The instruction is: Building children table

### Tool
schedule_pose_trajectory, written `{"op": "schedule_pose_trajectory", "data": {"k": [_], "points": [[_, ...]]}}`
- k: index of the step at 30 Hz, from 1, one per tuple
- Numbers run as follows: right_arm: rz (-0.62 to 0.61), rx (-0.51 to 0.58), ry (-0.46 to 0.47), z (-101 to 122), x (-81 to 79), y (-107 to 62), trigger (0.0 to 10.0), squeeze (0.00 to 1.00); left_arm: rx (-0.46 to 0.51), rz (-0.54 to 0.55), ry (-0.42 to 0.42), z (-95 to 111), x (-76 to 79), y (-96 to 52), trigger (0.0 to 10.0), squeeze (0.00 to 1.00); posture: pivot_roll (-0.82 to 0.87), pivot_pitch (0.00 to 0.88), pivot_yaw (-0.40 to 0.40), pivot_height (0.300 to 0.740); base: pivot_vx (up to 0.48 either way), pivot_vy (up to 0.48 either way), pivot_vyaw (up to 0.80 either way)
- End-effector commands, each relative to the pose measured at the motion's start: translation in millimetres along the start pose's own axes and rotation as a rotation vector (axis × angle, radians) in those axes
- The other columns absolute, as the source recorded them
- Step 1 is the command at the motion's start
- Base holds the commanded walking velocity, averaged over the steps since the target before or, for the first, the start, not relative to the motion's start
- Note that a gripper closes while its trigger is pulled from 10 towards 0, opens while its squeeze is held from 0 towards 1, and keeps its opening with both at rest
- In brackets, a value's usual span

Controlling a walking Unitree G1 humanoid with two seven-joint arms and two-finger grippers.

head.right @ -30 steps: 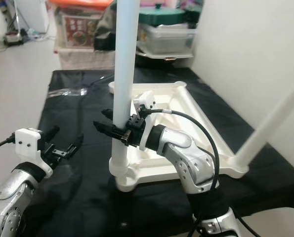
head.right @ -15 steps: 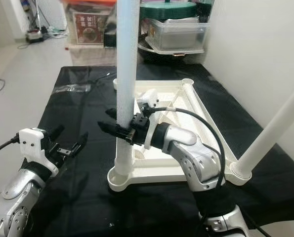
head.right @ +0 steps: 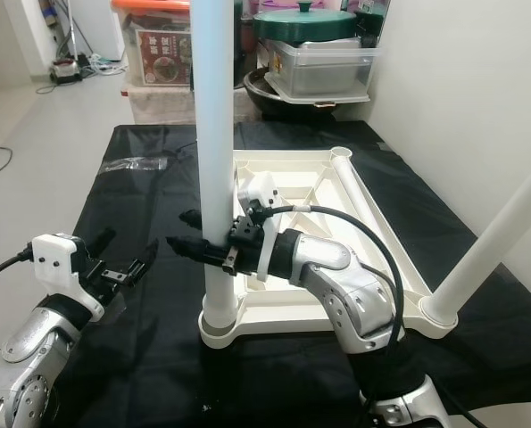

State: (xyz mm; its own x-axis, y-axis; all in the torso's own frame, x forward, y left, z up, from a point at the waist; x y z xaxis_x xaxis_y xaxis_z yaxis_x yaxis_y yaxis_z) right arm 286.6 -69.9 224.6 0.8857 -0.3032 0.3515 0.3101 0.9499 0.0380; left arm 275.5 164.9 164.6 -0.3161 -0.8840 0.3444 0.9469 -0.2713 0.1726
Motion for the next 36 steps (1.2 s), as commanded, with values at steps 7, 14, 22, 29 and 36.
{"op": "schedule_pose_trajectory", "data": {"k": [7, 14, 22, 29, 36], "points": [[0.069, -0.013, 0.005, -6, -15.4, 3.2, 10.0, 0.0, 0.001, -0.001, -0.005, 0, 0.1, 0.4, 10.0, 0.0, 0.03, 0.0, -0.07, 0.74, 0.0, 0.0, 0.0], [0.085, -0.015, 0.009, -9, -18.3, 6.0, 10.0, 0.0, 0.003, 0.0, -0.006, -1, 0.3, -0.1, 10.0, 0.0, 0.04, 0.0, -0.078, 0.74, 0.0, 0.0, 0.0], [0.091, -0.025, 0.031, -16, -20.2, 11.9, 10.0, 0.0, 0.01, 0.0, -0.018, -1, 2.4, 0.0, 10.0, 0.0, 0.05, 0.0, -0.09, 0.74, 0.0, 0.0, 0.0], [0.107, 0.004, 0.026, -14, -27.1, 17.7, 10.0, 0.0, 0.016, 0.006, -0.019, 0, 2.3, 0.3, 10.0, 0.0, 0.06, 0.0, -0.092, 0.74, 0.0, 0.0, 0.0], [0.125, 0.035, 0.008, -10, -34.2, 18.3, 10.0, 0.0, 0.015, 0.009, -0.017, 0, 0.8, 1.3, 10.0, 0.0, 0.06, 0.0, -0.089, 0.74, 0.0, 0.0, 0.0]]}}
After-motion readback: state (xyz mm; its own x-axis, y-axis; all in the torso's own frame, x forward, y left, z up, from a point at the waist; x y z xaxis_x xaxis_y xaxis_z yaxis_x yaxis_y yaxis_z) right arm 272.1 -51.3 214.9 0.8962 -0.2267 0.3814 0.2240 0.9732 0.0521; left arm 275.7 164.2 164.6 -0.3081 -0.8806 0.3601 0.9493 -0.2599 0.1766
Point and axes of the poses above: a point about 5 cm out from each wrist's last joint towards the gripper, its own y axis pointing out of the wrist towards the gripper, its own z axis along the axis of the wrist's last joint, x = y × z, the point moved 2 cm from there along y, pointing out of the wrist towards the gripper, and after that the axes turned 15 degrees about -y, right-handed, at the moved point
